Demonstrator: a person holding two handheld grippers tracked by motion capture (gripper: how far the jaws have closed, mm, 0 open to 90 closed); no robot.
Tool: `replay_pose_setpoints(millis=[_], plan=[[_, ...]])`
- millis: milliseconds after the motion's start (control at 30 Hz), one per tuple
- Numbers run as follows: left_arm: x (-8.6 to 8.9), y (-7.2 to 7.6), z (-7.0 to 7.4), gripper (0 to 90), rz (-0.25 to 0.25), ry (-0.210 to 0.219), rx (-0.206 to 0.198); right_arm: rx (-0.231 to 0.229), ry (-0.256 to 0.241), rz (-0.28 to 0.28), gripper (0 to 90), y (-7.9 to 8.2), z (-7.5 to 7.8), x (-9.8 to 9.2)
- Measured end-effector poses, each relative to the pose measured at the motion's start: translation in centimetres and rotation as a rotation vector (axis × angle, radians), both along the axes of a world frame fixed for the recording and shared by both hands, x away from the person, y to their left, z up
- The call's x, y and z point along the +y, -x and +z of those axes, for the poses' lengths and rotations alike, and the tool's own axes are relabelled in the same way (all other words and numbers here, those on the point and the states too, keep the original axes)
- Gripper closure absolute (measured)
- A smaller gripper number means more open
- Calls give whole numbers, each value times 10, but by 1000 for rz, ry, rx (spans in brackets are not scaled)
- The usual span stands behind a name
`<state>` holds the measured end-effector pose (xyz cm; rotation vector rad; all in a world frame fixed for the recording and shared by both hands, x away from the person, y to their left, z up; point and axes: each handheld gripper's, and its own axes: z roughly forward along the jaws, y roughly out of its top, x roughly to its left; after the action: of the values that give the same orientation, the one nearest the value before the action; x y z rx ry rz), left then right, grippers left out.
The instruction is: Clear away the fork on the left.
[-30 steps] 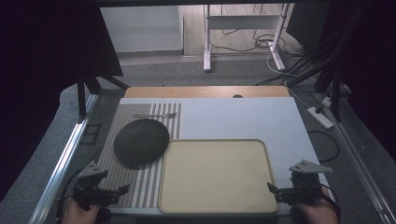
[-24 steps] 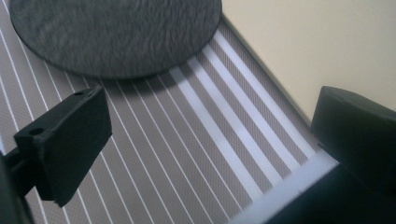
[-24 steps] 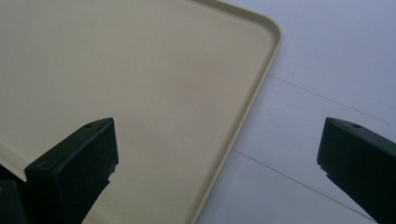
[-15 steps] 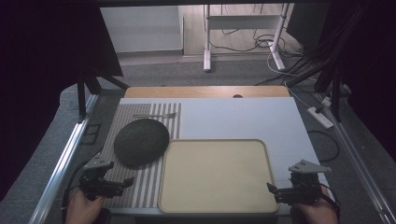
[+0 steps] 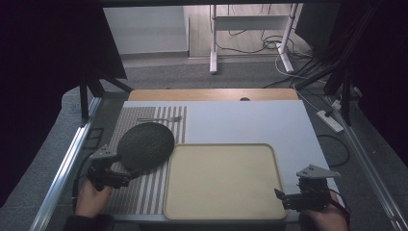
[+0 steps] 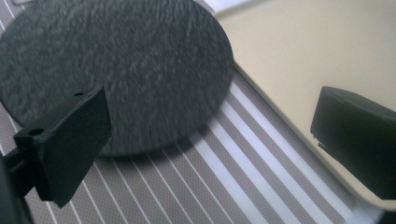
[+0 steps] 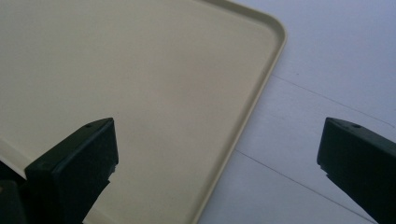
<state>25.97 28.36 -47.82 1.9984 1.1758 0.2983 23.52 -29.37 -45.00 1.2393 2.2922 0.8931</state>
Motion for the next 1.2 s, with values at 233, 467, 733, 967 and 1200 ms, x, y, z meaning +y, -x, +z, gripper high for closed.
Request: replay_pose_setpoints(millis=[233, 467, 733, 967, 1200], plan=[[-4, -18, -2, 0, -4, 5, 6, 0, 0, 2, 0, 0, 0, 0], [-7, -37, -2, 0, 3, -6, 19, 2, 0, 3, 0, 0, 0, 0], [-10, -66, 0, 0, 21, -6, 40, 3, 0, 2, 0, 0, 0, 0], [-13, -94, -2, 0, 22, -11, 66, 3, -6, 4, 0, -1, 0, -1], [-15, -114, -6, 0, 3, -4, 91, 8, -9, 7, 0, -1, 0, -1]])
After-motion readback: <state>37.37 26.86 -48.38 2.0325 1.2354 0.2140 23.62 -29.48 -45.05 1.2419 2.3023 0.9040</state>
